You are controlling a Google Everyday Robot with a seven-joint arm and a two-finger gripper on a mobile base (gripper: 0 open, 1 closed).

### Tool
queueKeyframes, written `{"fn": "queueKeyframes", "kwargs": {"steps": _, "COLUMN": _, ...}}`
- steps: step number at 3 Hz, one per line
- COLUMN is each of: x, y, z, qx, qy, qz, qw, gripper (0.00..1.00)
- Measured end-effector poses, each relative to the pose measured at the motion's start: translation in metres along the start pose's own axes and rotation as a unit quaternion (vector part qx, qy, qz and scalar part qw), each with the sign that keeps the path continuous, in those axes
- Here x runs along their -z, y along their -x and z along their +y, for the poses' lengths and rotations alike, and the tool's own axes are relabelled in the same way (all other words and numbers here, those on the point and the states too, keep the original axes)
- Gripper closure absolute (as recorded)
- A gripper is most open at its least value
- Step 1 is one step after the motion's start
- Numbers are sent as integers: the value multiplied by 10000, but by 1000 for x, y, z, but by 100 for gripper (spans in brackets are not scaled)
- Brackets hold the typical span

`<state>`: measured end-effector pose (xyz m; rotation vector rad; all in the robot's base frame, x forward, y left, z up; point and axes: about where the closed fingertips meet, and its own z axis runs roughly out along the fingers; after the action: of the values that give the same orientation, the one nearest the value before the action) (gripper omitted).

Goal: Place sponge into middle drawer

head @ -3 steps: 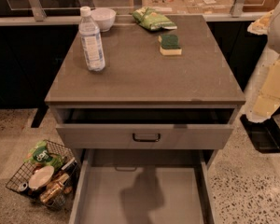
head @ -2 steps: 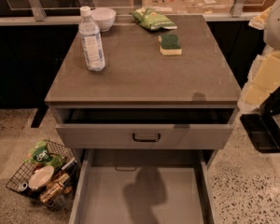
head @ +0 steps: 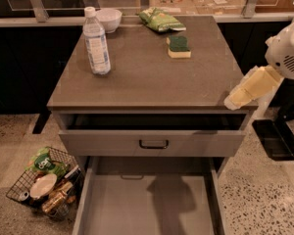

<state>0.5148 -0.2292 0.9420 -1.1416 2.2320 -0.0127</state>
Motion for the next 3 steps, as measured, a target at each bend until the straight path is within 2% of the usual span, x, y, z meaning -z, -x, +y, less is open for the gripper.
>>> {"fn": "queueKeyframes", "kwargs": {"steps": 1, "x": -30, "y": 3, "z": -3, "qx": -628, "qy": -262, "qz": -411, "qw": 9968, "gripper": 0}}
{"fn": "queueKeyframes", "kwargs": {"steps": 2, "x": -50, "y": 11, "z": -14, "qx": -1142, "qy": -674, "qz": -767, "qw": 9882, "gripper": 0}}
{"fn": "queueKeyframes", "kwargs": {"steps": 3, "x": -52, "y": 22, "z": -39, "qx": -1469, "qy": -1192, "qz": -1184, "qw": 9748, "gripper": 0}}
